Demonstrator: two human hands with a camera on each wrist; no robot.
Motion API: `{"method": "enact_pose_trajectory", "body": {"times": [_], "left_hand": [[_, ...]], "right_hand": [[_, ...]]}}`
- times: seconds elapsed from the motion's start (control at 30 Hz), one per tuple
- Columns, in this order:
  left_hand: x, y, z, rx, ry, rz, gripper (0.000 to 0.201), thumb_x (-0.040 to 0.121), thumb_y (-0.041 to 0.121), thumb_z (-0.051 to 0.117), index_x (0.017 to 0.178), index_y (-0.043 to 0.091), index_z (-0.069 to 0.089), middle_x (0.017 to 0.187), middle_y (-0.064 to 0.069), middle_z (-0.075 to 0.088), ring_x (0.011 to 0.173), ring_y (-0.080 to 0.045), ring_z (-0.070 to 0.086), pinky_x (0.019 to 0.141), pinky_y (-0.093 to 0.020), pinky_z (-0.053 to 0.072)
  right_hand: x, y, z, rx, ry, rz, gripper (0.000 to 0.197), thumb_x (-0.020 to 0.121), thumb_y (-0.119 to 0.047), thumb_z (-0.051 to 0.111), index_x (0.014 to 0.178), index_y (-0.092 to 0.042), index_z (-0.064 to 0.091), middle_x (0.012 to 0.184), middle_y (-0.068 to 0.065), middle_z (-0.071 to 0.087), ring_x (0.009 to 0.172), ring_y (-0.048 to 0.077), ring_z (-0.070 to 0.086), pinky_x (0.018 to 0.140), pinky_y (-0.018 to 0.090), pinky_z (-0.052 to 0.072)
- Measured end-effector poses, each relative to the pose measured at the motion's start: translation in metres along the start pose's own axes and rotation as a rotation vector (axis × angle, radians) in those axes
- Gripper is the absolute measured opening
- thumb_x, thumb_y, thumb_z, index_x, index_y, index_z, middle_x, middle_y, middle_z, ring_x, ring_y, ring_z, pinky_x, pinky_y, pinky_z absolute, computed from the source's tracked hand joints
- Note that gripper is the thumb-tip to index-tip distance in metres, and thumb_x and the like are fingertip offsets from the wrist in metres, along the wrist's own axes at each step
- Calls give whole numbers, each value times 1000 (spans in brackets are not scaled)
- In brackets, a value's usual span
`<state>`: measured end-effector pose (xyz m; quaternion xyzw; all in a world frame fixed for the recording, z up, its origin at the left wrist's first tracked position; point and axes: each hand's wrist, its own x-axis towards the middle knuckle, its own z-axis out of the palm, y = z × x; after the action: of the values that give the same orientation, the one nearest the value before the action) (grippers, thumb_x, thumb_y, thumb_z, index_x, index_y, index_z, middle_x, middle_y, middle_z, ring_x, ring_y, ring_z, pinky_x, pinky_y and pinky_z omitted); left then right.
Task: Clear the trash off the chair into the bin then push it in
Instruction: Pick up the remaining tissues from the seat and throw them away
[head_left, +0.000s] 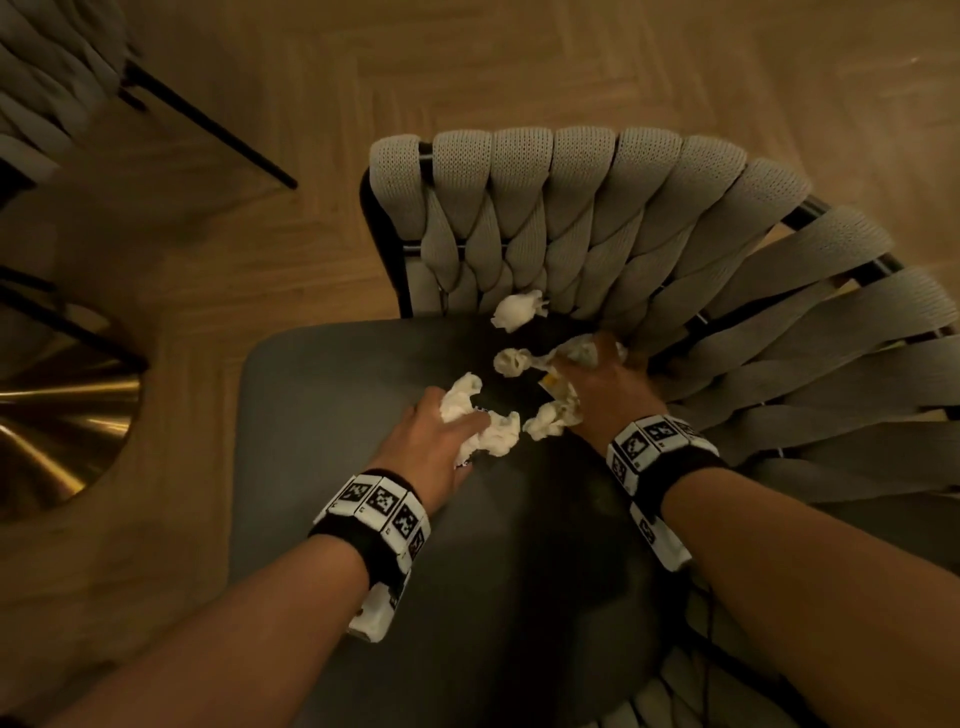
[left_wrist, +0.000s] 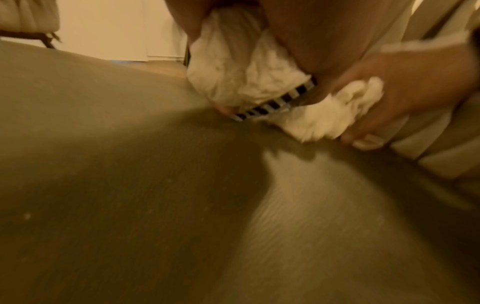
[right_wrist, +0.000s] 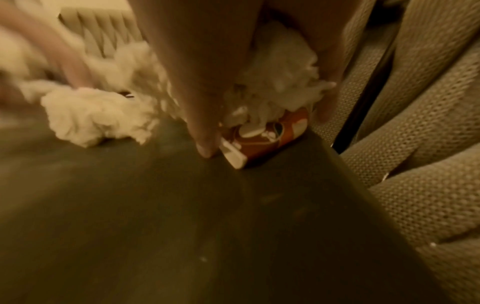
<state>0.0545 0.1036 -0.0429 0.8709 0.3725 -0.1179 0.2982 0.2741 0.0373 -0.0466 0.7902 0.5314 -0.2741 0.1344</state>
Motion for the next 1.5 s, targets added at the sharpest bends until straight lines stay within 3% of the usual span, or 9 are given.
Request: {"method": "enact_pose_trajectory", "body": {"times": [0.17, 0.3, 0.47, 0.7, 0.8, 1.1, 1.27, 1.4, 1.5], "left_hand": [[-7, 4, -14, -128, 104, -9, 48, 76, 21, 71, 118, 37, 53, 131, -11, 38, 105, -29, 53, 87, -43, 53], [-17, 5, -31, -253, 218, -34, 46, 74, 16, 71, 111, 39, 57, 120, -7, 43, 93, -19, 50, 82, -32, 49], [-64, -1, -57, -355, 336, -116, 48, 68, 10, 73, 102, 43, 60, 110, 1, 51, 94, -17, 55, 84, -24, 43], [-196, -15, -125, -461, 429, -304, 40, 69, 7, 71, 98, 34, 67, 101, 2, 58, 84, -3, 50, 74, -2, 35], [-267, -36, -148, -529, 440, -402, 46, 70, 4, 71, 96, 41, 64, 97, 5, 63, 84, 2, 53, 74, 2, 35], [-491, -150, -135, -688, 680, -736, 42, 73, 13, 68, 97, 48, 60, 105, -4, 64, 86, -18, 60, 78, -30, 51], [-615, -254, -71, -785, 677, -845, 46, 76, 13, 65, 95, 54, 54, 119, -1, 57, 102, -16, 54, 82, -25, 42], [-674, -349, -11, -802, 608, -956, 37, 78, 12, 63, 110, 32, 60, 126, -6, 48, 105, -23, 52, 85, -34, 49], [-683, -418, 28, -820, 581, -996, 39, 76, 19, 62, 112, 33, 59, 123, -2, 50, 103, -21, 54, 83, -31, 50]], "right_hand": [[-2, -2, -9, 10, -14, -11, 71, 79, -33, 71, 140, -35, 34, 151, 17, 15, 128, 51, 31, 99, 54, 46], [-19, 1, -25, 216, 30, 8, 57, 77, -31, 73, 130, -29, 52, 137, 12, 39, 123, 36, 43, 98, 44, 46], [-70, 12, -41, 512, 117, 97, 55, 60, -28, 85, 111, -33, 66, 108, 4, 54, 98, 25, 56, 79, 28, 40], [-153, -35, -97, 647, 83, 47, 49, 58, -21, 84, 101, -39, 68, 103, -2, 64, 92, 16, 60, 85, 36, 51], [-179, -93, -121, 713, 41, -60, 46, 61, -12, 82, 86, -47, 65, 91, -7, 72, 84, 12, 67, 81, 39, 57], [-255, -354, -118, 690, -74, -417, 49, 60, -6, 83, 89, -42, 67, 85, -2, 72, 76, 16, 68, 73, 40, 57], [-307, -498, -43, 691, -172, -457, 45, 65, 1, 81, 85, -37, 65, 84, -5, 71, 78, 18, 67, 64, 28, 56], [-332, -590, 37, 644, -301, -444, 43, 72, 2, 76, 83, -38, 64, 82, -2, 72, 74, 22, 68, 58, 21, 51], [-334, -631, 97, 628, -336, -411, 37, 70, 3, 78, 94, -25, 71, 77, -13, 74, 73, 0, 69, 56, 5, 48]]}}
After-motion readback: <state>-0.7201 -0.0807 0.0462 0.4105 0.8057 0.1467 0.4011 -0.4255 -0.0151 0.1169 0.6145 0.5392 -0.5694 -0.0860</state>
